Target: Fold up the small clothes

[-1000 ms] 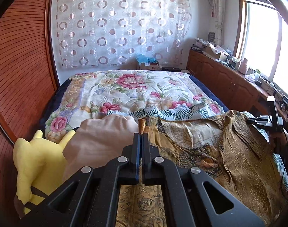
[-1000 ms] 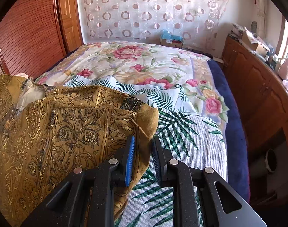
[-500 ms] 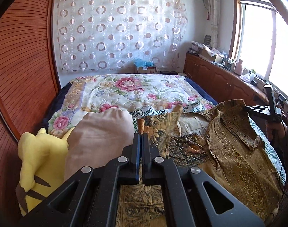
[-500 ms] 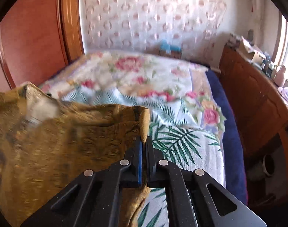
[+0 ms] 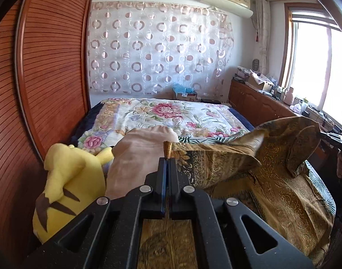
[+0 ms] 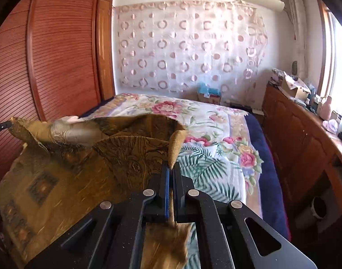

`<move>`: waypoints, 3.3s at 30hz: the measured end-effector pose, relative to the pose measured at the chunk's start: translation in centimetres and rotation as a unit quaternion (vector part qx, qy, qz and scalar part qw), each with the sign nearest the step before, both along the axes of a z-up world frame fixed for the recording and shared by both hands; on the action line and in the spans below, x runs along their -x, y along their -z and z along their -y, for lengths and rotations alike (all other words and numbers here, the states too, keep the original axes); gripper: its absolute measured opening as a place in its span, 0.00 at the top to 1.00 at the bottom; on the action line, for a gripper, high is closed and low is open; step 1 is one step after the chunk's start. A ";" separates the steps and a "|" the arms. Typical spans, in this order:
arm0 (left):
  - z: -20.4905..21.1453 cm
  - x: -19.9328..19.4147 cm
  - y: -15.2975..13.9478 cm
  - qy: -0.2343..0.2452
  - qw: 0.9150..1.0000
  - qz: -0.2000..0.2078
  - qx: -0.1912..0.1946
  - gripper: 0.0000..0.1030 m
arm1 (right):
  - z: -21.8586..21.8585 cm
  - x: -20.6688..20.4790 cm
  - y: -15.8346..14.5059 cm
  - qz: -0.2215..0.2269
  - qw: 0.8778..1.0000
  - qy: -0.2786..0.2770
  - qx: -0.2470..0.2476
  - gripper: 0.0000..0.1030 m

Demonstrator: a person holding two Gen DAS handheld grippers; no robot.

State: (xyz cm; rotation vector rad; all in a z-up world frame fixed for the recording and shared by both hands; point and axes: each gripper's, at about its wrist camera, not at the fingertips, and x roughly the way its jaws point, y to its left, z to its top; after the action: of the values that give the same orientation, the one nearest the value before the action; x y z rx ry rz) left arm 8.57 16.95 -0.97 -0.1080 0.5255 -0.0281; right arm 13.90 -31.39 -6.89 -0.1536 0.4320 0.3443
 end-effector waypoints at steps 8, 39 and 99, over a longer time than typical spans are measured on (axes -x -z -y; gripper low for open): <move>-1.7 6.5 4.6 -0.022 0.999 -0.025 0.038 0.98 | 2.1 7.4 3.2 -0.028 0.999 -0.016 -0.002 0.98; -0.7 7.7 2.2 -0.005 0.999 -0.034 -0.040 0.24 | 5.1 16.3 2.5 -0.088 0.995 0.035 0.039 0.64; 2.8 9.0 -9.4 0.079 0.991 0.100 -0.040 0.92 | 6.0 15.2 -6.1 0.051 0.997 -0.043 -0.037 0.95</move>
State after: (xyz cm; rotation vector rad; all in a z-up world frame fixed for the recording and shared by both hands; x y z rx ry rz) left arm -0.47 14.16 8.38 0.0159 0.3331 -0.1702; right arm -1.32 -37.38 -0.76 -0.1165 0.3124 0.4356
